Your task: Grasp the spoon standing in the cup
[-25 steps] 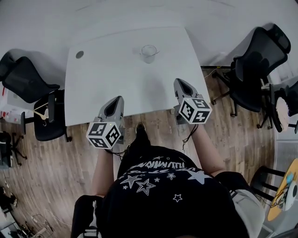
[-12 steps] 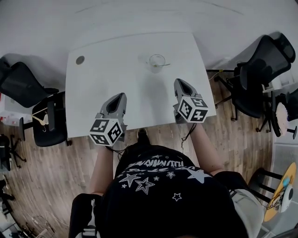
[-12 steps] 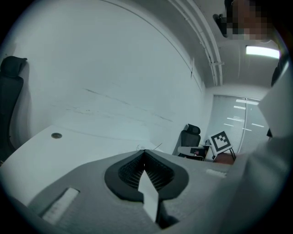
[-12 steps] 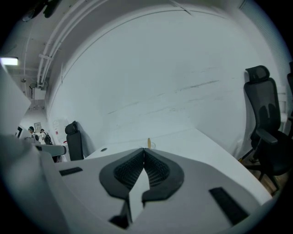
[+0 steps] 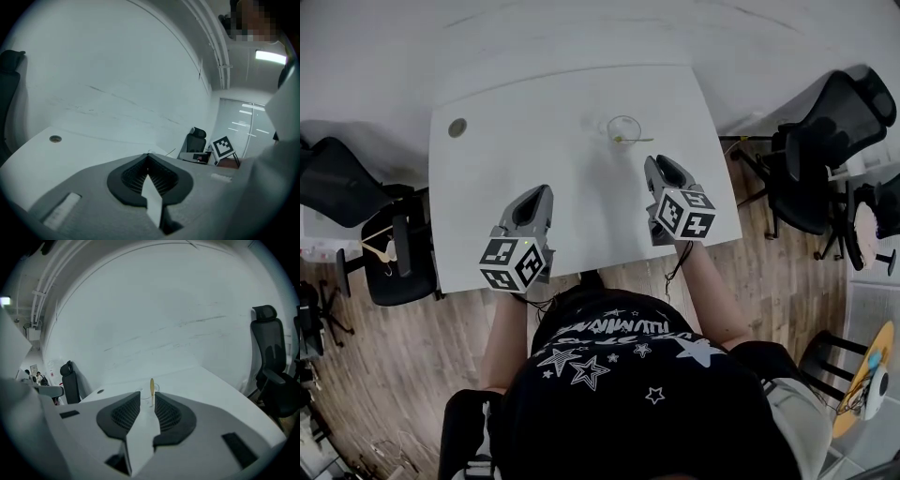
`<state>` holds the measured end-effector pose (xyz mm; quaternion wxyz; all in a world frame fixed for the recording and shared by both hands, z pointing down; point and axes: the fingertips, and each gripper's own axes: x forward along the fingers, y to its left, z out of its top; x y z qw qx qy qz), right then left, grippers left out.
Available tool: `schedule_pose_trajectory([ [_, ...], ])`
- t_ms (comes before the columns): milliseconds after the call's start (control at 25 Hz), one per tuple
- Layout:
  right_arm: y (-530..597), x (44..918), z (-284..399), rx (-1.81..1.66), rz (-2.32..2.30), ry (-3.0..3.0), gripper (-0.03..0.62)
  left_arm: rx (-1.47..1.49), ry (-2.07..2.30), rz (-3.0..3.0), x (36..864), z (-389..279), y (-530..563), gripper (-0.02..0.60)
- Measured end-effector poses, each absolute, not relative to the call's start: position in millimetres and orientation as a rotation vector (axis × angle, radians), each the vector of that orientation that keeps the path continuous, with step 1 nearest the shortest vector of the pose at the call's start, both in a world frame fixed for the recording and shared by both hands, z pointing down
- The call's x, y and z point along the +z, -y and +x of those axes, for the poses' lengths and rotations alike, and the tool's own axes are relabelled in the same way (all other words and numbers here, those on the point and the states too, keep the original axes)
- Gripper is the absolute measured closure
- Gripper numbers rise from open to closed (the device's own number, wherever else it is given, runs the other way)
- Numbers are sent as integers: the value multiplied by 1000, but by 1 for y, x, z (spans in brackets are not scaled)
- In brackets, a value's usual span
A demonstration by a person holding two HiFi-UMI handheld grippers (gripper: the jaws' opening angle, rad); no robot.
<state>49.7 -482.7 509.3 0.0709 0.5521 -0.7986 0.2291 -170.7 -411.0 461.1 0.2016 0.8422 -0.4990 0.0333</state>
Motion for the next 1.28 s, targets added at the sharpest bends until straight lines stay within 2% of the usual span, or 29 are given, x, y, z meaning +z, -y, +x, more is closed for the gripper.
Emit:
schedule_pose_trajectory([
  [120, 495, 515, 44, 708, 1661, 2386, 476, 91, 1382, 2348, 464, -175, 421, 574],
  [560, 529, 533, 38, 759, 1716, 2314, 479, 109, 1357, 2340, 474, -181, 447, 574],
  [800, 535, 533, 40, 749, 1742, 2295, 542, 105, 1373, 2316, 478, -187, 453, 574],
  [1280, 539, 530, 43, 731, 1766, 2296, 574, 89, 1390, 2302, 479, -196, 454, 574],
])
